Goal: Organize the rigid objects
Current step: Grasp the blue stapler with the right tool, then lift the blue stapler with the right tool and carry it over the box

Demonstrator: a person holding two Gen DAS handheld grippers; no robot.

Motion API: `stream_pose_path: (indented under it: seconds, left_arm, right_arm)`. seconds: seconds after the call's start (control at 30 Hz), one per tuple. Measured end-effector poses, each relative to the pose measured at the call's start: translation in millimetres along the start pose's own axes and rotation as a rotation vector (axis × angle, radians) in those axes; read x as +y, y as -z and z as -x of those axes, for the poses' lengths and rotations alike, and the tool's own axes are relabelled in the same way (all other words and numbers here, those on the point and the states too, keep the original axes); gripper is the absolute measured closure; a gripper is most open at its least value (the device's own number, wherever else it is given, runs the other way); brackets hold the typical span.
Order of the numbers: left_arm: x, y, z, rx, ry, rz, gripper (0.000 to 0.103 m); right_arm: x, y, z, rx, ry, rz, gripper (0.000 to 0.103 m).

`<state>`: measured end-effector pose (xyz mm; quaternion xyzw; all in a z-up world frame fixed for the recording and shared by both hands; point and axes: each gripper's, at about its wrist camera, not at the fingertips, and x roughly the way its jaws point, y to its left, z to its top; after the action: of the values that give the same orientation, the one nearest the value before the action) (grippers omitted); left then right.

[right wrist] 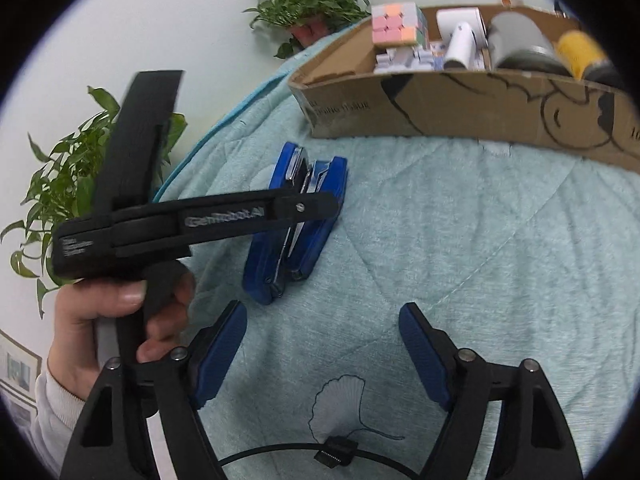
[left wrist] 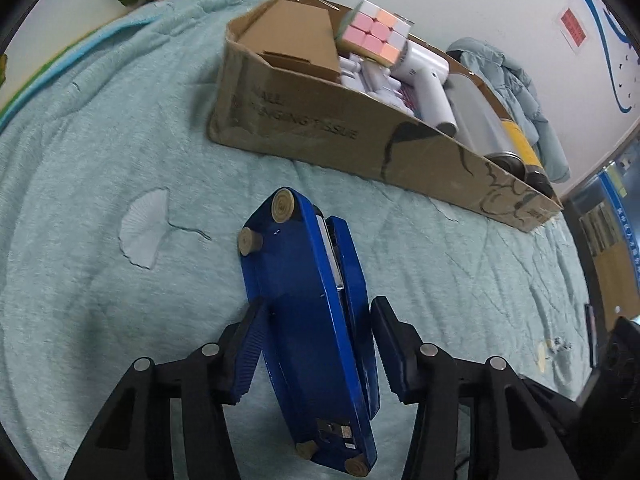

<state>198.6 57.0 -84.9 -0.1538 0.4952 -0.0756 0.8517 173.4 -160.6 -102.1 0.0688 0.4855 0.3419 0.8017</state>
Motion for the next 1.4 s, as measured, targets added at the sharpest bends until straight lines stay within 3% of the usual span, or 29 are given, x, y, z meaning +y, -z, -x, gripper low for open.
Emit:
stream_pose_path:
  seconds: [0.1,0.23,0.43,0.57,0.73,0.83,0.97,1.07,1.13,1.4]
  left_arm:
    - [-10,-2,-6,0.030,0.050,-0.012,0.055]
    - [-53,-1,-23,0.081,0.136,-0.021,0.055]
    - [-123,10,-46,0.205,0.321,-0.085,0.054]
    - [-154,11,-50,0.254,0.353,-0.179,0.055]
    - [-146,5,-40,0.308,0.441,-0.205,0.052]
    - [-130,5,-26,0.277,0.393,-0.222,0.050]
    - [-85,0,-19,0.253,0.422,-0.105,0.047]
    - [-81,-3,-16,0.241,0.490,-0.069,0.047]
    - [-80,-5,-15,0.242,0.523,-0.059,0.041]
    - [-97,-1,-34,0.261,0.475,-0.052,0.037]
  right_arm:
    - [-5,9,0,0.004,-0.007,-0.004,0.027]
    - [-21,20,15,-0.016,-0.024,-0.045,0.030]
    - [-55,34,49,-0.066,0.073,-0.153,0.031]
    - [-78,43,67,-0.097,0.065,-0.255,0.034]
    - [-83,44,68,-0.105,0.053,-0.287,0.034]
    - [-83,37,64,-0.100,0.024,-0.293,0.031]
    - [-87,22,57,-0.090,-0.021,-0.265,0.031]
    - [-85,11,49,-0.072,-0.049,-0.209,0.030]
    - [-82,1,41,-0.045,-0.071,-0.181,0.030]
    - [-67,17,43,-0.025,-0.080,-0.210,0.030]
